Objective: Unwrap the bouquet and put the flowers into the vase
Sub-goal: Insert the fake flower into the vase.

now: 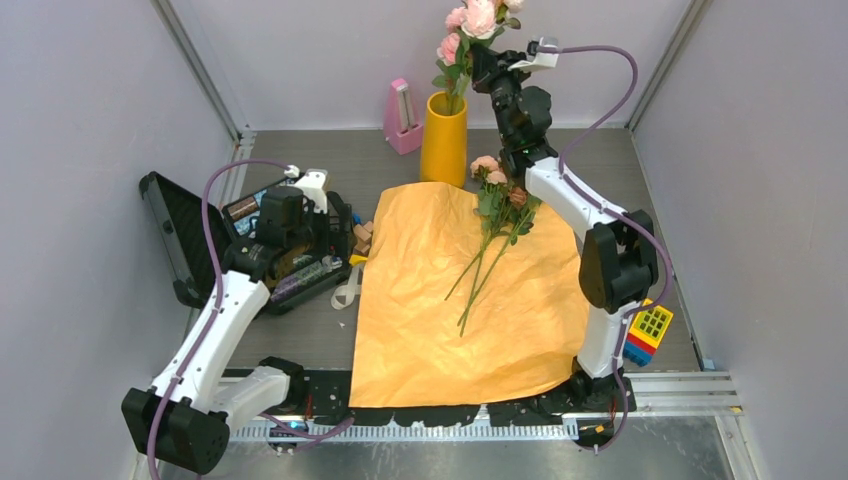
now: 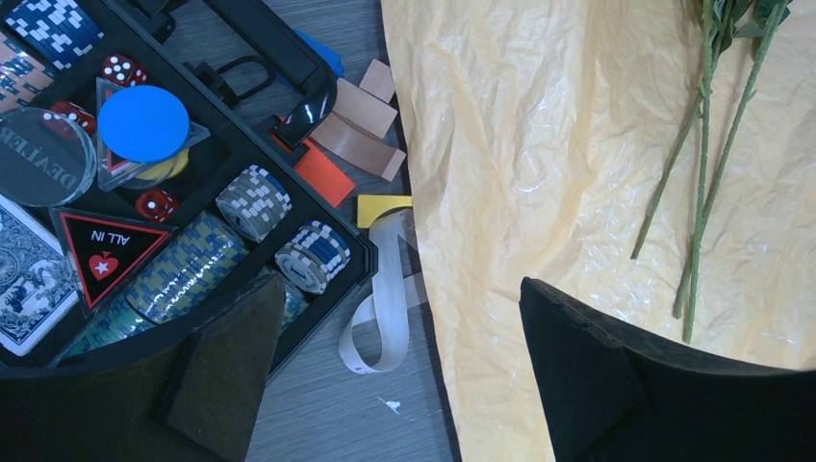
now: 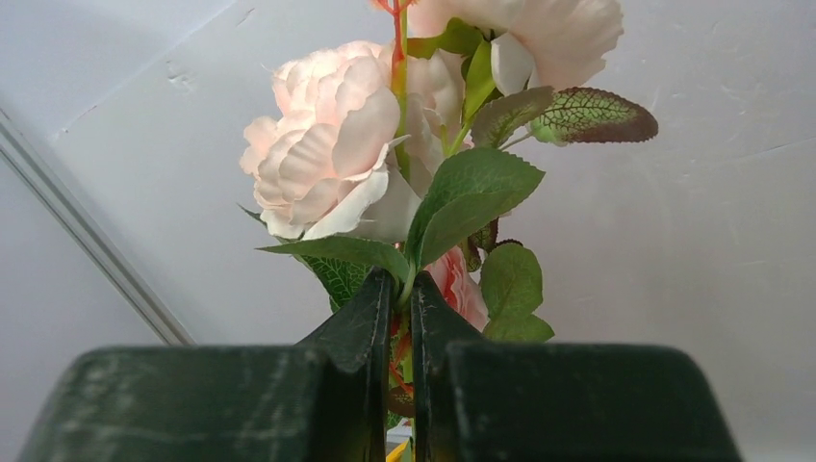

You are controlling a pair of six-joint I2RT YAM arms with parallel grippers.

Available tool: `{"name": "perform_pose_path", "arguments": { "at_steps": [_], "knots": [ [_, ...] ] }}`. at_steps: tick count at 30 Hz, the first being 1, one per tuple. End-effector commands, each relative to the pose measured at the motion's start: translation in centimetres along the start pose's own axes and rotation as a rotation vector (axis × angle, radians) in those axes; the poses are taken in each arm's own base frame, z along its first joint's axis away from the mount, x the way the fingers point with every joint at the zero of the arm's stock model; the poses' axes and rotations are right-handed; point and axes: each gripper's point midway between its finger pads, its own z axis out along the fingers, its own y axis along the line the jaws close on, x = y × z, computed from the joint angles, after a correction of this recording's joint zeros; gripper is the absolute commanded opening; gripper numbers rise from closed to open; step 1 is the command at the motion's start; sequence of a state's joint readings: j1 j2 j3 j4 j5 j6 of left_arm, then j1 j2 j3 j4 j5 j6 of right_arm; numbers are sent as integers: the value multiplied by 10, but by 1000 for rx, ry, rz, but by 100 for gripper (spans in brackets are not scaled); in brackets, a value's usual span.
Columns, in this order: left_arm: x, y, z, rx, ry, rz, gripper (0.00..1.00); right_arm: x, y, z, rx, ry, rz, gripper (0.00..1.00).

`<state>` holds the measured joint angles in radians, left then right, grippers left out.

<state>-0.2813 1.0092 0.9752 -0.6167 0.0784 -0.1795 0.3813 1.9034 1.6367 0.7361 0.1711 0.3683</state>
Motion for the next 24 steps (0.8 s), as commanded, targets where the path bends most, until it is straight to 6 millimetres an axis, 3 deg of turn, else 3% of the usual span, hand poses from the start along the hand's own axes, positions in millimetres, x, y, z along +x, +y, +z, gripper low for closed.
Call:
{"name": "perform_pose_path", "arguments": {
  "at_steps": [1, 9, 24],
  "knots": [
    [-12, -2, -5, 8, -59, 11, 95, -74, 24, -9, -26, -177, 33, 0],
    [-12, -4, -5, 16, -59, 10, 95, -46, 9, -22, 14, -116, 35, 0],
    [-12, -6, -5, 28, -59, 11, 95, 6, 3, -26, 32, -4, 28, 0]
  ]
}}
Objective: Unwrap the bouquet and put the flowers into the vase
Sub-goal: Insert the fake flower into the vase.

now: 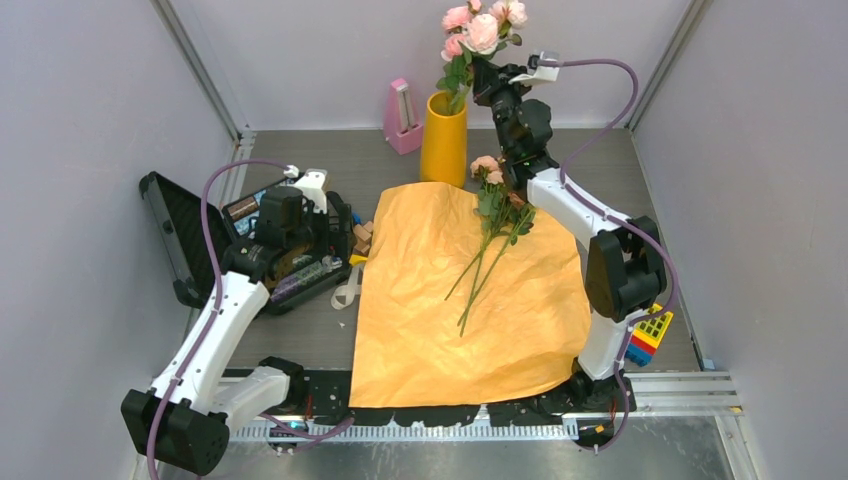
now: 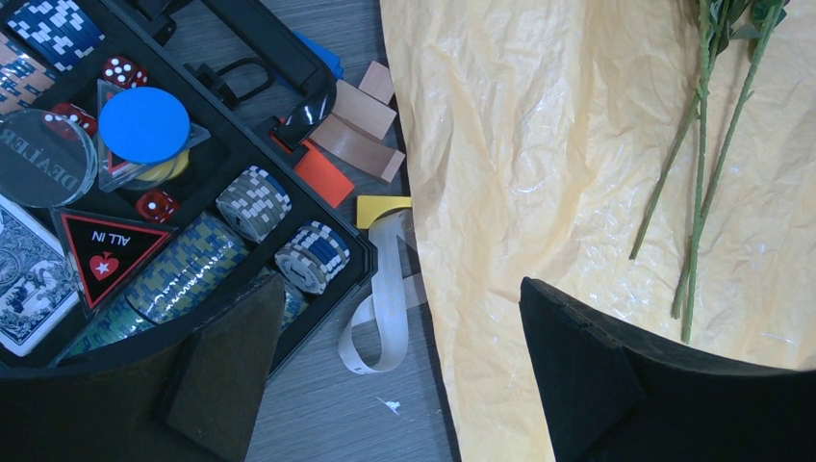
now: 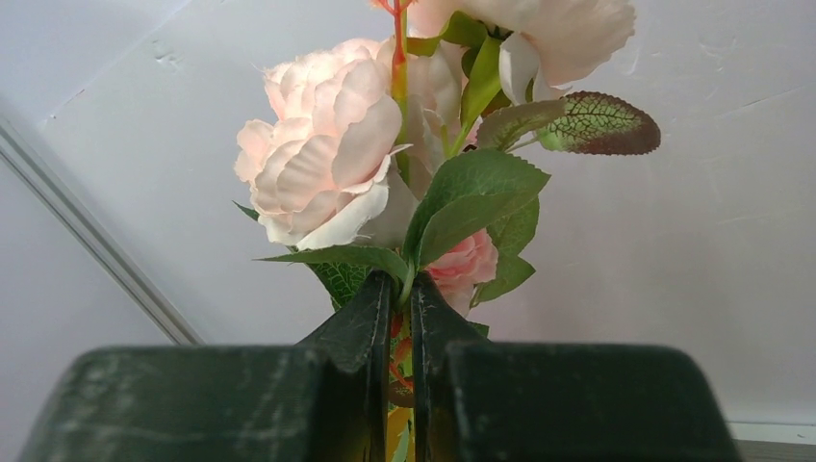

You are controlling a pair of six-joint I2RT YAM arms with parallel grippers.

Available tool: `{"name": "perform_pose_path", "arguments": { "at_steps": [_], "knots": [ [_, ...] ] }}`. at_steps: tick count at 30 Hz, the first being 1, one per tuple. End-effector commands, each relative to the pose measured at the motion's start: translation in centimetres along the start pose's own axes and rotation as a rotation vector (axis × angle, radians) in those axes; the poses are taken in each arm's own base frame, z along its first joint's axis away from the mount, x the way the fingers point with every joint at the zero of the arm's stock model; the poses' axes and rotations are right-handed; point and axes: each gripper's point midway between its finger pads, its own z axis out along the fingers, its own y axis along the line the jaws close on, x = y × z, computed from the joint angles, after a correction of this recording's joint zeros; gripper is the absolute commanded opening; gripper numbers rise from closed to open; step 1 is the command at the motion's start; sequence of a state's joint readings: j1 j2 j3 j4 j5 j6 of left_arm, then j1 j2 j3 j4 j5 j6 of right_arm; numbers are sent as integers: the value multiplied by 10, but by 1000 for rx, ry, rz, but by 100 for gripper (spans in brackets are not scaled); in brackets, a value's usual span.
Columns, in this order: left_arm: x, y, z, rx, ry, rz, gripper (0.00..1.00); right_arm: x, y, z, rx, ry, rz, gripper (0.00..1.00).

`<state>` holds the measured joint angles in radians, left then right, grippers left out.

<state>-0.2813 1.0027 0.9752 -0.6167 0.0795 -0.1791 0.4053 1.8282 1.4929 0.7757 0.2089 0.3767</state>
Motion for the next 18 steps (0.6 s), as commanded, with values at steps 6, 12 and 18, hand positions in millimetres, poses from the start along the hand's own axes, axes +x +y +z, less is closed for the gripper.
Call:
{"name": "perform_pose_path", "arguments": {
  "at_steps": [6, 12, 18],
  "knots": [
    [-10, -5, -4, 23, -50, 9, 95, 18, -5, -3, 32, 13, 16, 0],
    [-11, -5, -4, 23, -51, 8, 95, 31, -9, -5, 45, 44, 15, 0],
    [-11, -6, -4, 26, -51, 8, 95, 41, -14, -7, 54, 68, 8, 2]
  ]
}}
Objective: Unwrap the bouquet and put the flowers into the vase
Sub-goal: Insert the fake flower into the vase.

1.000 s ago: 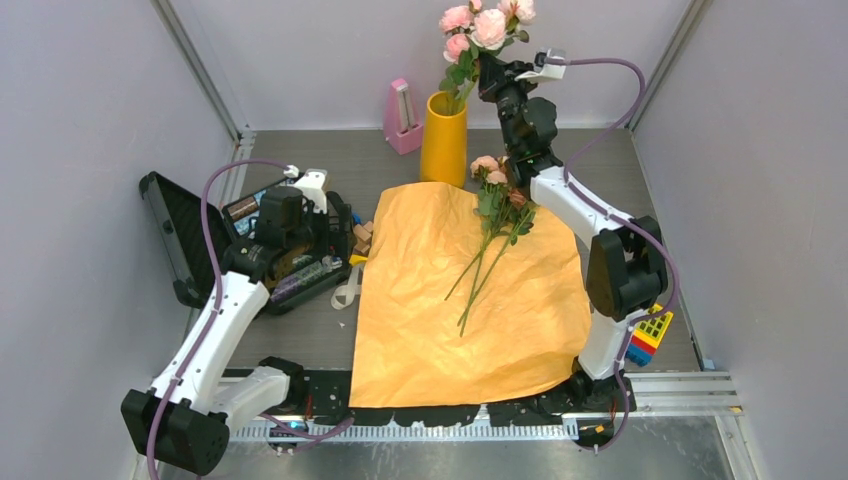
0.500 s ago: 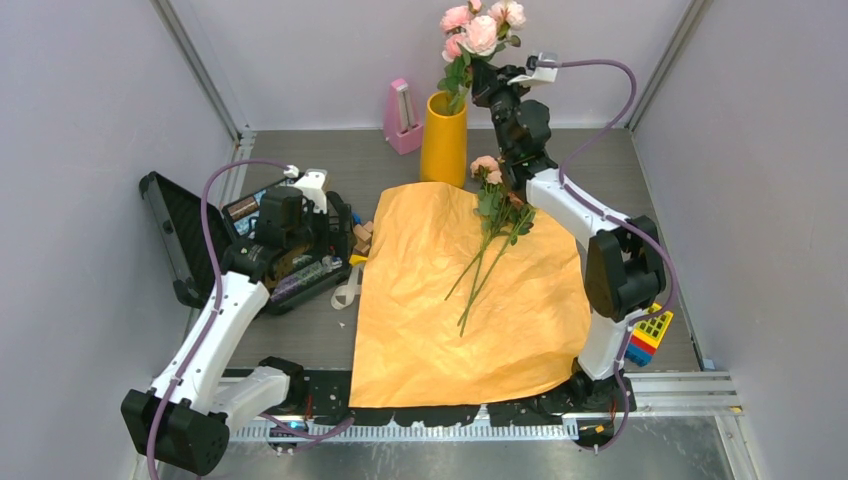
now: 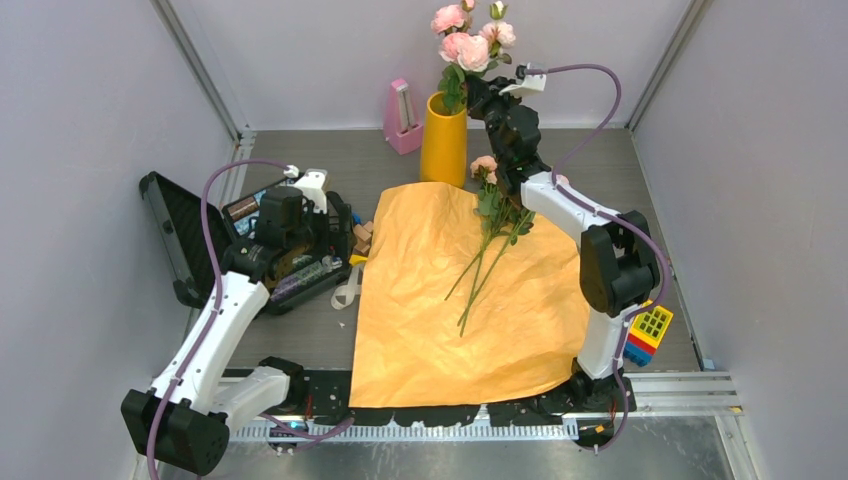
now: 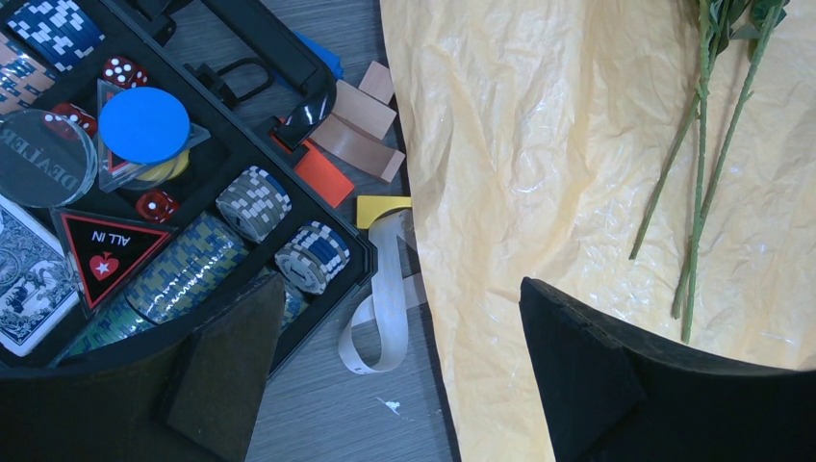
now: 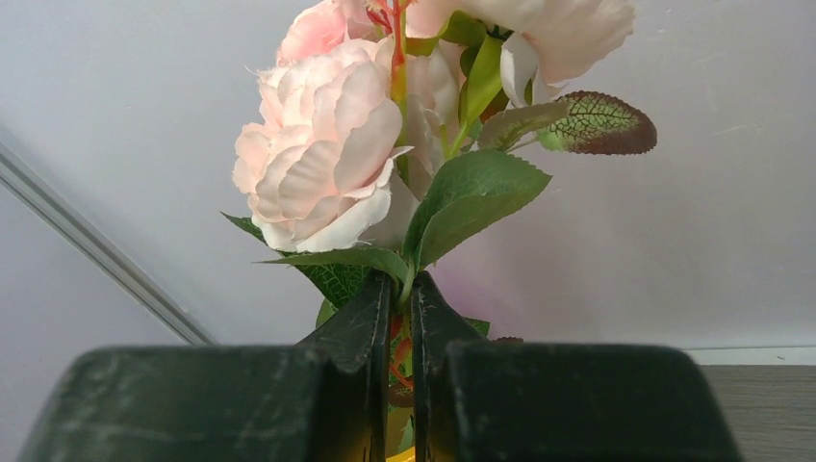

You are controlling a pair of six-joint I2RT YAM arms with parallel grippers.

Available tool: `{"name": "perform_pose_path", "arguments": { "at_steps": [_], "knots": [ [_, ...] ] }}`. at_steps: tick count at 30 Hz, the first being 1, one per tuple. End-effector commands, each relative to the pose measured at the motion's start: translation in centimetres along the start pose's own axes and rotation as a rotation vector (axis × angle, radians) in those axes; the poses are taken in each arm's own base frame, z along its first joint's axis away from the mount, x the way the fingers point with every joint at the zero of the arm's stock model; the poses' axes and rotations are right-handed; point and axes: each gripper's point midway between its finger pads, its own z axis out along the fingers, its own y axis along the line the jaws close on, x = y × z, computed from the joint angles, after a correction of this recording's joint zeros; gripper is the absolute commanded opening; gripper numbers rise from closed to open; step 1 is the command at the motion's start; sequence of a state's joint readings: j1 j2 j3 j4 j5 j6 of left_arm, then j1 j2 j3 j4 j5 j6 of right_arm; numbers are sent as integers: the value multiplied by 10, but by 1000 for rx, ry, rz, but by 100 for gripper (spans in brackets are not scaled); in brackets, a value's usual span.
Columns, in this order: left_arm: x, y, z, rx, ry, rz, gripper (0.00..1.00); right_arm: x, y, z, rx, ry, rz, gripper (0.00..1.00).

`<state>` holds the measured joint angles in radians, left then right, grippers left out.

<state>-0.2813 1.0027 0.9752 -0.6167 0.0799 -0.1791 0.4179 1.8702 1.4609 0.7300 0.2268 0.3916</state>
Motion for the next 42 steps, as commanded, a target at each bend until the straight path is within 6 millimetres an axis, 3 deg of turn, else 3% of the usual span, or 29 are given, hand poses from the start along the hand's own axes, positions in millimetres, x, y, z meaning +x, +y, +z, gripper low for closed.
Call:
{"name": "perform_pose_path", "arguments": {
  "at_steps": [1, 14, 28, 35, 42],
  "knots": [
    [-11, -6, -3, 25, -50, 8, 95, -7, 4, 1, 2, -34, 17, 4],
    [-9, -6, -2, 28, -43, 6, 95, -5, 2, -3, 7, -23, 8, 31],
    [-10, -6, -2, 28, -43, 6, 95, -10, -1, -20, 13, -4, -23, 57],
    [-10, -5, -2, 21, -46, 8, 95, -20, 2, -29, 6, -6, -33, 73],
    [-10, -4, -2, 17, -46, 7, 95, -43, 9, -41, -5, -13, -50, 79]
  ]
}}
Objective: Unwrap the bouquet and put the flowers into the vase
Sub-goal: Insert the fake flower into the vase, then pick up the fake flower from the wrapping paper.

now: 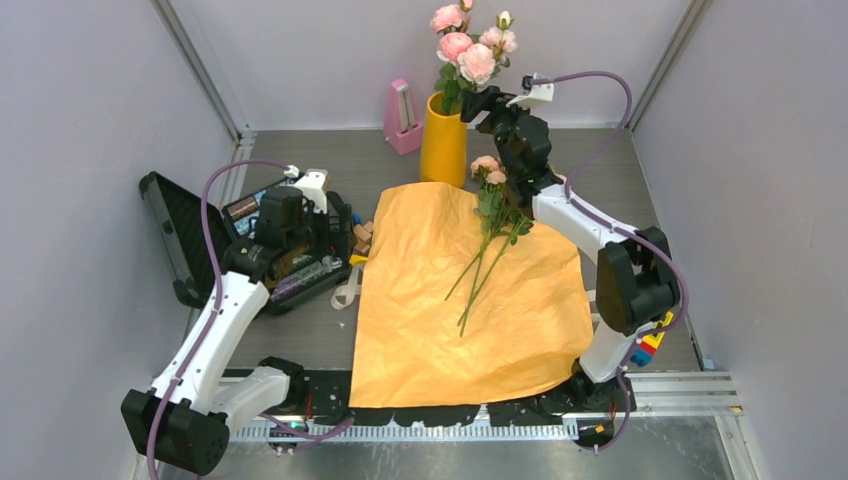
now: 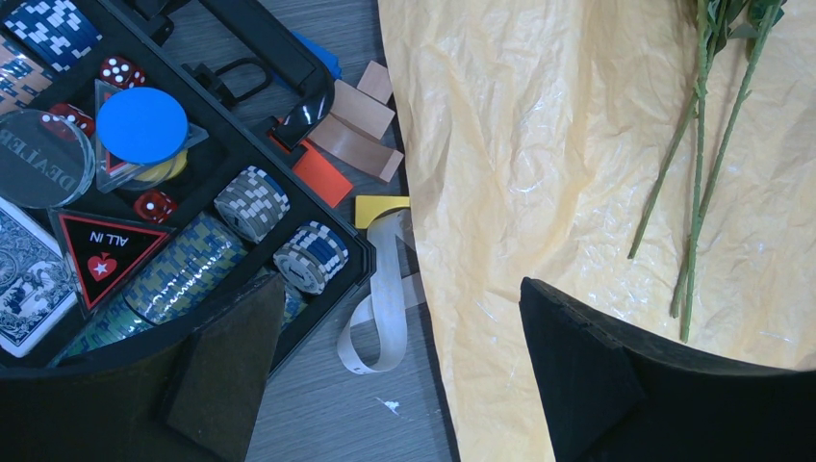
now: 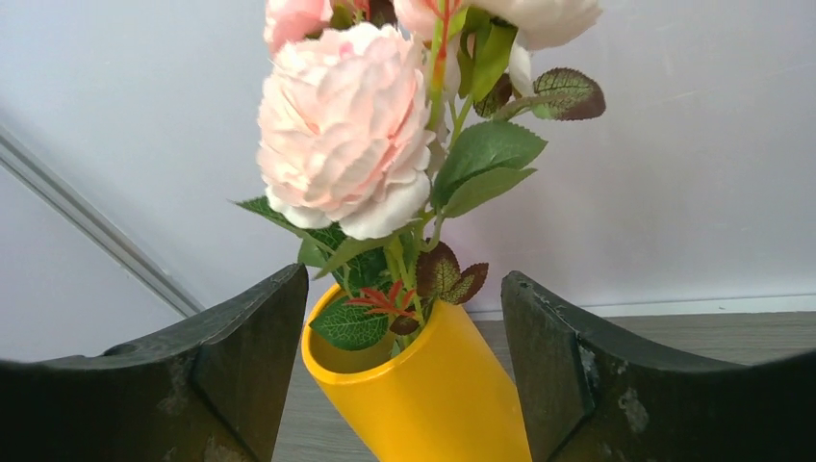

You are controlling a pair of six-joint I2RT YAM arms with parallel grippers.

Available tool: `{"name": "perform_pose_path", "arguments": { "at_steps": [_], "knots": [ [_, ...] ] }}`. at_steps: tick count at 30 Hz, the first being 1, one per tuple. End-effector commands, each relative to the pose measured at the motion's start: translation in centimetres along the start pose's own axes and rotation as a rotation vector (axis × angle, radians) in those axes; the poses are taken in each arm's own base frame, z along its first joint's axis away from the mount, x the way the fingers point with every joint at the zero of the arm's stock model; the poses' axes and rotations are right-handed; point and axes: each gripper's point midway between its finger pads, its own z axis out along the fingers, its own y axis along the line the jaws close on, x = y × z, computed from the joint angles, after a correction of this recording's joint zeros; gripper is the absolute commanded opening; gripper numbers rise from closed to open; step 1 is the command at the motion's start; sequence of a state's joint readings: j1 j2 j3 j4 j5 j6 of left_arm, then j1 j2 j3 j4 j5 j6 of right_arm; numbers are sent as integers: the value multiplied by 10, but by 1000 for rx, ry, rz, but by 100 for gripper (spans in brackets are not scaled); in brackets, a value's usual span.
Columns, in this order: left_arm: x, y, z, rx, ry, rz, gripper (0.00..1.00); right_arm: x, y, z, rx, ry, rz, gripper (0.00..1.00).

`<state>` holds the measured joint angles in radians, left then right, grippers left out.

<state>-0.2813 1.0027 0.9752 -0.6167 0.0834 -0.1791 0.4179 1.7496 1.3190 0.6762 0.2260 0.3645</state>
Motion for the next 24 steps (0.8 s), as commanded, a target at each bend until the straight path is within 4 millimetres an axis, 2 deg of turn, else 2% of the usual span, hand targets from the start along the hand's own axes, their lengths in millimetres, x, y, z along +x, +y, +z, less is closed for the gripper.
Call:
{"name": "perform_pose_path", "arguments": {
  "at_steps": [1, 6, 11, 12, 13, 14, 15, 16, 17, 18, 19, 20, 21, 22, 24],
  "knots": [
    [-10, -3, -2, 12, -48, 8, 95, -45, 16, -14, -27, -73, -12, 79],
    [-10, -2, -3, 8, -50, 9, 95, -62, 18, -31, -19, -62, -8, 80],
    [-10, -1, -3, 2, -50, 12, 95, -73, 15, -58, 16, 0, 16, 78],
    [-10, -1, -3, -2, -51, 13, 95, -68, 12, -63, 30, 39, 9, 78],
    [-11, 0, -3, -5, -52, 13, 95, -75, 15, -70, 27, 43, 11, 78],
    [-11, 0, -3, -6, -54, 14, 95, -69, 11, -75, 43, 84, 0, 77],
    [-11, 1, -3, -7, -54, 14, 95, -78, 12, -83, 45, 86, -4, 77],
    [-11, 1, -3, -7, -53, 15, 95, -71, 7, -89, 67, 132, -18, 76],
    [-11, 1, -2, -9, -53, 16, 95, -79, 6, -96, 78, 132, -23, 76],
    [-11, 1, -3, -10, -55, 16, 95, -74, 0, -104, 106, 180, -38, 76],
    [-11, 2, -2, -13, -55, 16, 95, -83, -1, -111, 121, 171, -38, 76],
    [-11, 3, -2, -18, -57, 16, 95, -74, -10, -121, 161, 231, -54, 75],
    [-12, 3, -2, -19, -59, 15, 95, -80, -13, -128, 187, 230, -45, 75],
    [-14, 2, -3, -18, -65, 14, 95, -73, -21, -138, 220, 279, -51, 74],
    [-21, 1, -5, -14, -82, 11, 95, -72, -30, -155, 262, 317, -34, 74]
  ]
}}
